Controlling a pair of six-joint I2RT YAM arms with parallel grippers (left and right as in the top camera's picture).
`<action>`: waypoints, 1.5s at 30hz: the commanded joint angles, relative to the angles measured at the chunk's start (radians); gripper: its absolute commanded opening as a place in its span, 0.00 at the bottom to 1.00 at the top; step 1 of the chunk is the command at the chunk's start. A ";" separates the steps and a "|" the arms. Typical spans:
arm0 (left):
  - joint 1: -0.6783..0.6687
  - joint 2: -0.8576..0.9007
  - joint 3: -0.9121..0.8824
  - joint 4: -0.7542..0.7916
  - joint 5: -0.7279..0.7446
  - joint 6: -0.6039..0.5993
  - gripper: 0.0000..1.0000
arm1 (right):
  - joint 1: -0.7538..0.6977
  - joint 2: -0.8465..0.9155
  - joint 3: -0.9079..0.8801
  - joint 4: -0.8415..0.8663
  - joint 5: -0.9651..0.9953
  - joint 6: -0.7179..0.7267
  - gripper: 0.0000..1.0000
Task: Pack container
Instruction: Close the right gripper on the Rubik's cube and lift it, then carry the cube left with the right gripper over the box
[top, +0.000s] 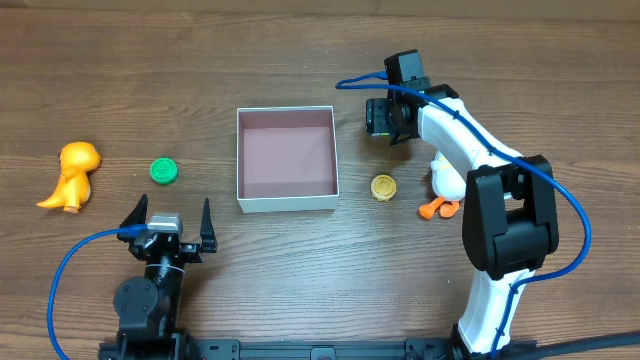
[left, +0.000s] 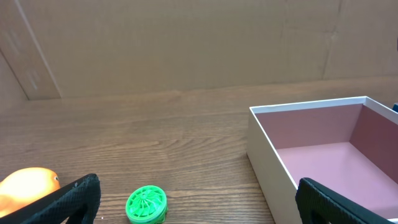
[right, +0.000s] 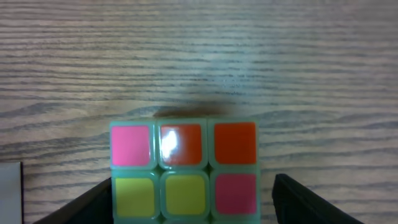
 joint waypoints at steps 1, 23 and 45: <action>0.008 -0.002 -0.003 0.000 0.017 0.015 1.00 | 0.002 0.004 0.019 0.007 0.006 -0.001 0.69; 0.008 -0.002 -0.003 0.000 0.017 0.015 1.00 | 0.002 0.003 0.165 -0.093 0.060 -0.009 0.49; 0.008 -0.002 -0.003 0.000 0.018 0.015 1.00 | 0.193 0.003 0.761 -0.669 0.048 0.089 0.45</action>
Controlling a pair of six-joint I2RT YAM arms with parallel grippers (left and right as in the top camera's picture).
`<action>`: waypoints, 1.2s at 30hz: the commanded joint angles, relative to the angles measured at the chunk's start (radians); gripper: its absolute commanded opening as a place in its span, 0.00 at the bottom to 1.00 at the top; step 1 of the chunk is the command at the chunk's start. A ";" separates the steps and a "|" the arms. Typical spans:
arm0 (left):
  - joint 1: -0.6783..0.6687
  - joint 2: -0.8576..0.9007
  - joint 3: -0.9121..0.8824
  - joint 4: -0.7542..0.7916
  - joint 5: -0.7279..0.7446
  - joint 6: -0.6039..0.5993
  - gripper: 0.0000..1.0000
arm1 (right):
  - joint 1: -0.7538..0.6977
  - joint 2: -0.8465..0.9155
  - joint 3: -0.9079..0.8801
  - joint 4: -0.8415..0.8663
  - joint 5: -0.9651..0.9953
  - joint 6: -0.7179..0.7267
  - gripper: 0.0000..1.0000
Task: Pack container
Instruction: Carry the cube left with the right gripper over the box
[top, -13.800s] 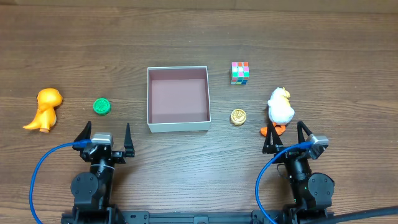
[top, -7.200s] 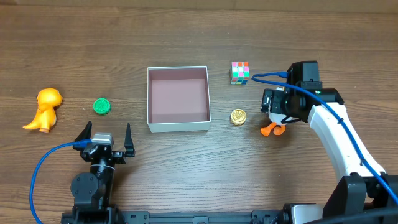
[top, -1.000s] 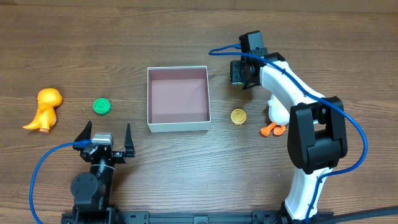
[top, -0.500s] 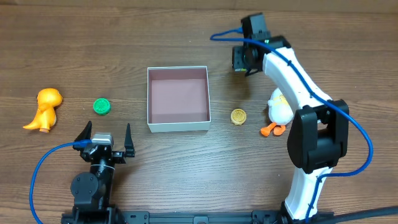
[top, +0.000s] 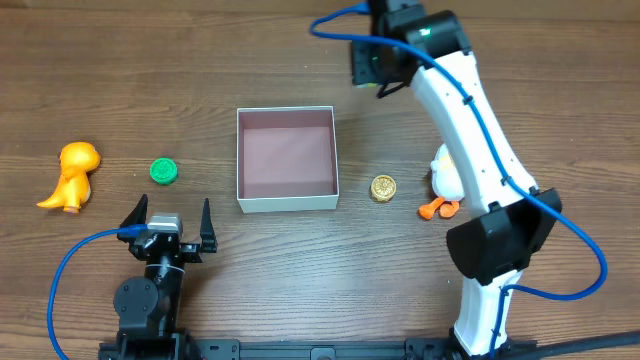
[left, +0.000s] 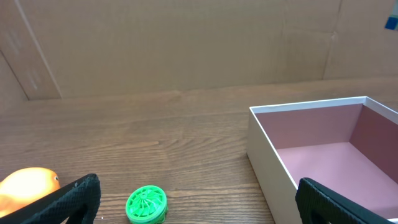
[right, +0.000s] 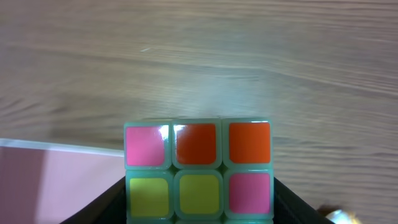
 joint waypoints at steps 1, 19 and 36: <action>0.008 -0.002 -0.003 0.000 0.017 0.015 1.00 | 0.050 -0.005 0.036 -0.040 0.009 0.082 0.44; 0.008 -0.002 -0.003 0.000 0.017 0.015 1.00 | 0.174 -0.005 -0.058 -0.061 -0.071 0.223 0.45; 0.008 -0.002 -0.003 0.000 0.017 0.015 1.00 | 0.195 -0.005 -0.292 0.145 -0.071 0.223 0.45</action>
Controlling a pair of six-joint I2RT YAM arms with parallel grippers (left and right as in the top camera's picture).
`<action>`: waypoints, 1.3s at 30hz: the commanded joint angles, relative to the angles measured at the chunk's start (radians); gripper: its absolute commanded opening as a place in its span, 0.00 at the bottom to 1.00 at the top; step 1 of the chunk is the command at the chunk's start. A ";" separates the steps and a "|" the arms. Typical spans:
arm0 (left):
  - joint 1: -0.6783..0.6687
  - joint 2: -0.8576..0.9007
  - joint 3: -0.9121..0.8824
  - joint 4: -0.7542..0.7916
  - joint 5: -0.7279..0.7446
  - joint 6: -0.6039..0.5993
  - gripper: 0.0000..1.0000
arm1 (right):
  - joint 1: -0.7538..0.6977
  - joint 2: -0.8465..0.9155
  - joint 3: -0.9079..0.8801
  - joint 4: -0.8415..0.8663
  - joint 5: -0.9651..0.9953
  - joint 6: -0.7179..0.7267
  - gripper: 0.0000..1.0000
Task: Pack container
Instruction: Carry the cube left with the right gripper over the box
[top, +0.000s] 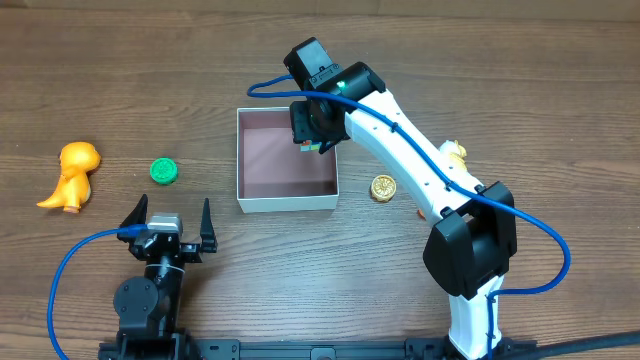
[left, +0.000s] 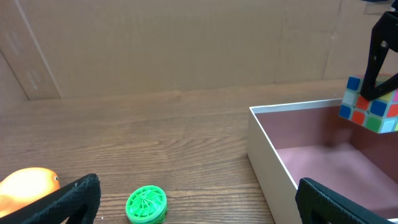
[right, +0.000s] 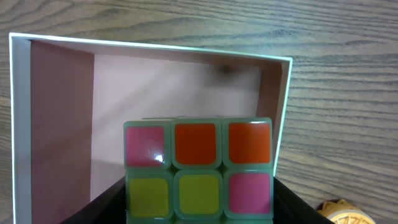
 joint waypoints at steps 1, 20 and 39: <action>0.008 -0.002 -0.003 0.000 0.017 0.015 1.00 | -0.004 -0.006 -0.002 0.034 0.002 0.010 0.46; 0.008 -0.002 -0.003 0.000 0.017 0.015 1.00 | -0.004 -0.006 -0.148 0.189 0.002 0.027 0.46; 0.008 -0.002 -0.003 0.000 0.017 0.015 1.00 | -0.004 -0.006 -0.148 0.227 0.063 0.023 0.70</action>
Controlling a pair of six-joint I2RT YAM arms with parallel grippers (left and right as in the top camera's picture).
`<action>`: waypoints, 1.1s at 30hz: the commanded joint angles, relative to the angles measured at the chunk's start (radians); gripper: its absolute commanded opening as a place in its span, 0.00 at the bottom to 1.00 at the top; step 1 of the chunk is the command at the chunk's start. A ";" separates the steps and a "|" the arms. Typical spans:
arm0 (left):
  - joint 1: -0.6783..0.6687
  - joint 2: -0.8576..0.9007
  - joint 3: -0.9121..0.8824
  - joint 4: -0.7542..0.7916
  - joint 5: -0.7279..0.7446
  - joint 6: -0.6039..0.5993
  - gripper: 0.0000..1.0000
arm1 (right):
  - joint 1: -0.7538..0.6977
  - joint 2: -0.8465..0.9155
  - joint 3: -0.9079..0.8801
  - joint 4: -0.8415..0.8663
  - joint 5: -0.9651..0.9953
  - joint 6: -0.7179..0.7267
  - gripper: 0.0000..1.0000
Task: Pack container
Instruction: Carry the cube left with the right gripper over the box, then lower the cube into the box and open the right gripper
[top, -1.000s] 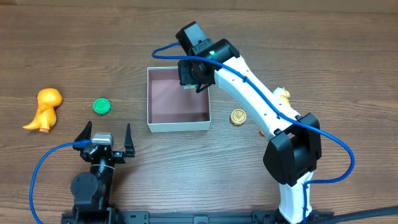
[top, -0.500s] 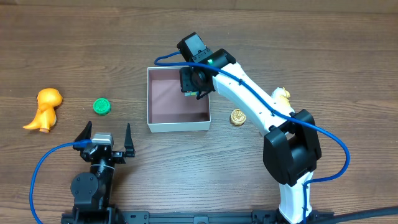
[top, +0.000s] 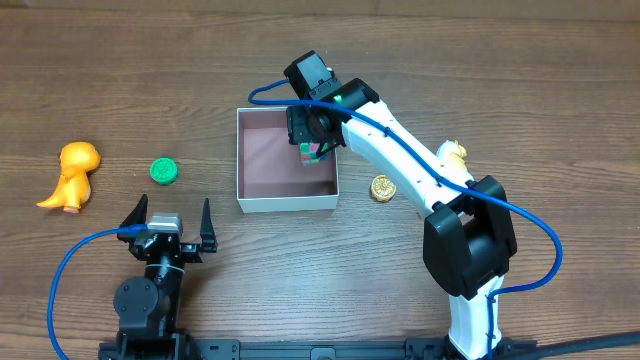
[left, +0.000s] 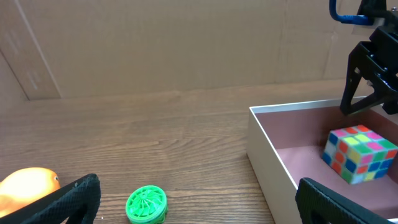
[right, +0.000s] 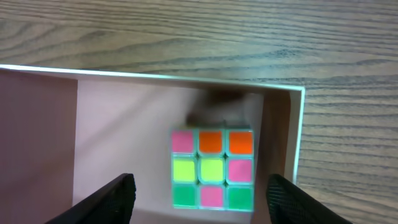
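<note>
A white box with a pink inside (top: 245, 150) (right: 297, 137) (left: 264, 149) stands at the table's middle. A colourful puzzle cube (top: 313, 152) (right: 212, 168) (left: 359, 154) lies on its floor by the right wall. My right gripper (top: 315, 128) (right: 200, 199) hangs open above the cube, its fingers (right: 115, 196) clear of it on both sides. My left gripper (top: 168, 222) (left: 199, 202) stands open near the front edge, with a green disc (top: 164, 171) (left: 147, 205) ahead of it.
An orange toy dinosaur (top: 70, 175) (left: 25, 186) lies at the far left. A gold coin-like disc (top: 383, 187) sits right of the box. A white and orange duck (top: 452, 153) shows partly behind my right arm.
My right gripper has opened and the cube now lies on the box floor by the right wall. The gripper stands higher above it. The left arm has not moved.
My right gripper was shut on the cube on the table right of the box. Then it held the cube high over the far side of the table. Then it held the cube over the box. Now the cube lies inside, released.
</note>
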 joint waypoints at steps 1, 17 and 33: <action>0.008 -0.002 -0.003 0.000 0.017 0.015 1.00 | -0.004 -0.006 0.000 0.010 0.018 0.000 0.70; 0.008 -0.002 -0.003 0.000 0.017 0.015 1.00 | 0.010 -0.006 0.286 -0.277 0.008 -0.075 0.13; 0.008 -0.002 -0.003 0.000 0.017 0.015 1.00 | 0.035 -0.005 0.118 -0.227 -0.029 -0.074 0.04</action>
